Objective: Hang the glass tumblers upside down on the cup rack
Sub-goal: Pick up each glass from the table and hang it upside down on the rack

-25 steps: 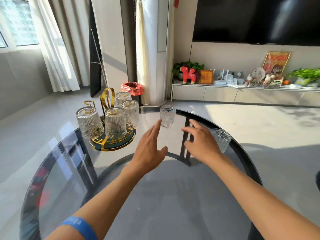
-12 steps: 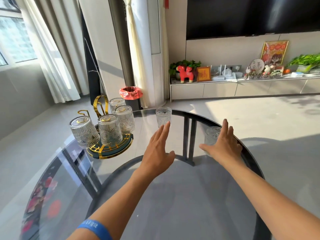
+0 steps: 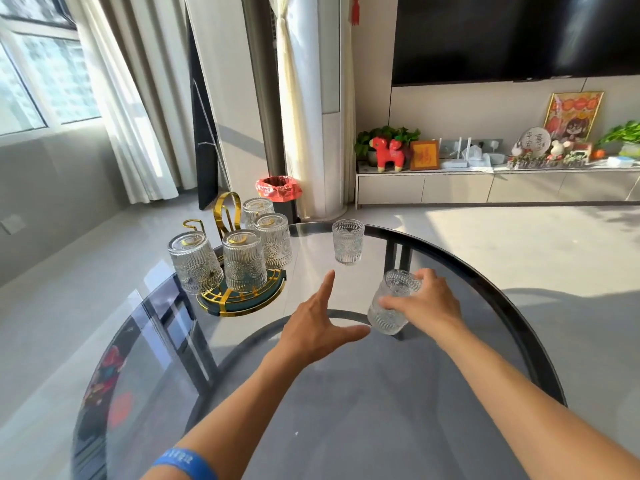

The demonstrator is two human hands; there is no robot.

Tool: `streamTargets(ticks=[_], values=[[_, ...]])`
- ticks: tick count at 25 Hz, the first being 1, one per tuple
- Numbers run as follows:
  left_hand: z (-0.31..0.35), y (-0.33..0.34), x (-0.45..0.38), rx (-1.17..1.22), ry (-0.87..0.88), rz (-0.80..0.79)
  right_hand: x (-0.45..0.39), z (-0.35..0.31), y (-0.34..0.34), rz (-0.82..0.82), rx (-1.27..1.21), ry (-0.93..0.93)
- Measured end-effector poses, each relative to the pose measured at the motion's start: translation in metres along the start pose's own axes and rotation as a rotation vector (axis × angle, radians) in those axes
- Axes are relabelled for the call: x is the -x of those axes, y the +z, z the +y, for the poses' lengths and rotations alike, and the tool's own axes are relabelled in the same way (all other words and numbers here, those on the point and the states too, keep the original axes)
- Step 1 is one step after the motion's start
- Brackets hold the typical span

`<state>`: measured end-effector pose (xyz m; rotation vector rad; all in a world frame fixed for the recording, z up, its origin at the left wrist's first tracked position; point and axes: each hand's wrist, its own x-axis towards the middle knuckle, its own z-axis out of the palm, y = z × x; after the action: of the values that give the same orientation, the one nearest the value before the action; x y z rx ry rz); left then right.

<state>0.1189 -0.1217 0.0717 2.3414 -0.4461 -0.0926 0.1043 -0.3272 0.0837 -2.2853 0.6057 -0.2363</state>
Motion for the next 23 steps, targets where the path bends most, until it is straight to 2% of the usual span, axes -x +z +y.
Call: streamTargets(ticks=[2, 4, 8, 10, 14, 18, 21, 23], values=[[-0.005, -0.012, 0.004, 0.267, -0.104, 0.021, 0.017, -0.022, 0.011, -0.104, -0.354, 0.027], [-0.012, -0.033, 0.007, 0.576, -0.148, 0.107, 0.03, -0.05, 0.02, -0.228, -0.632, 0.017], [-0.026, -0.078, 0.017, 0.997, -0.129, 0.317, 0.046, -0.106, 0.037, -0.46, -0.978, -0.03], [-0.03, -0.097, 0.022, 1.095, -0.106, 0.316, 0.055, -0.13, 0.046, -0.533, -1.085, -0.066], [-0.037, -0.139, 0.026, 1.221, -0.089, 0.429, 0.069, -0.172, 0.063, -0.557, -0.952, -0.173], [-0.056, -0.192, 0.025, 1.177, -0.014, 0.588, 0.071, -0.216, 0.076, -0.577, -0.713, -0.334], [-0.076, -0.238, 0.009, 0.958, 0.023, 0.697, 0.051, -0.249, 0.081, -0.39, -0.551, -0.481], [-0.087, -0.264, -0.007, 0.785, 0.003, 0.739, 0.028, -0.268, 0.087, -0.186, -0.29, -0.591]])
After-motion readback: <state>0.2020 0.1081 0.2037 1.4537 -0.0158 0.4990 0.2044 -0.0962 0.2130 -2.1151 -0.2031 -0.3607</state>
